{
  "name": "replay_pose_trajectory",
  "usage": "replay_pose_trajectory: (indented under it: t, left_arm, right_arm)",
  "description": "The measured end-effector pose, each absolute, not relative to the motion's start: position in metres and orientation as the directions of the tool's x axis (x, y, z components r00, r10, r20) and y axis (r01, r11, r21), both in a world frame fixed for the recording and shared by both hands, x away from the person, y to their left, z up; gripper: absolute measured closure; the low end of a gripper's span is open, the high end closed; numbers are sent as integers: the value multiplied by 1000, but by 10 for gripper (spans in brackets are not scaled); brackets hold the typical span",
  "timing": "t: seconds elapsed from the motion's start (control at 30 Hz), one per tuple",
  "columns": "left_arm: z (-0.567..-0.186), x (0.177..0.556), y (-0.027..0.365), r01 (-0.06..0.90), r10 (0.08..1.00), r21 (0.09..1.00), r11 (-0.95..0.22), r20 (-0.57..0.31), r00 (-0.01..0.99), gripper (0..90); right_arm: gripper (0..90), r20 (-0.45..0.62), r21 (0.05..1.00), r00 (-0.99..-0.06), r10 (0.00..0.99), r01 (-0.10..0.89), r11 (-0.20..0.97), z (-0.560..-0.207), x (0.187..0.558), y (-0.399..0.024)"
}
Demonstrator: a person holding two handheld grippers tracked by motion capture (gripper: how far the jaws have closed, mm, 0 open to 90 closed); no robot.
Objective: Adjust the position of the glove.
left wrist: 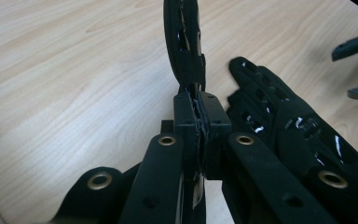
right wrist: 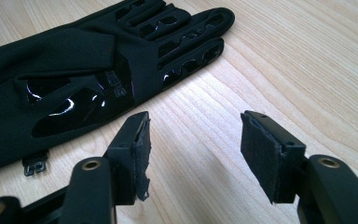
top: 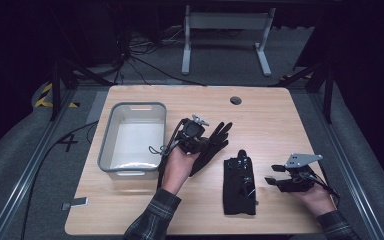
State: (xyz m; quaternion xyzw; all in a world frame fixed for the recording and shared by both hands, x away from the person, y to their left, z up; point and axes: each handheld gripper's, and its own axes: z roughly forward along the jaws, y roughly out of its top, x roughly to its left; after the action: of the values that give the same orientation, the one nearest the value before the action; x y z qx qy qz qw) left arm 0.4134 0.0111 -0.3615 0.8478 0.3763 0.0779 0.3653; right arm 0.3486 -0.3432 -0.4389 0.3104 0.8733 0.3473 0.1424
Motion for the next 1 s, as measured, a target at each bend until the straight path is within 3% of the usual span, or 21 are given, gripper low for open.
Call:
replay_pose_trajectory:
  t: [0.43,1.0]
  left_arm:
    - [-372,386,17,576,658,672,-466,-172,733,874]
    - [-380,370,-25,511,514,670,-538,-220,829,862]
  right_arm:
    - [430,-35,695,-765,643,444,566,-439,349,-343]
    - [430,-38,696,-764,644,442,565,-438,349,-344]
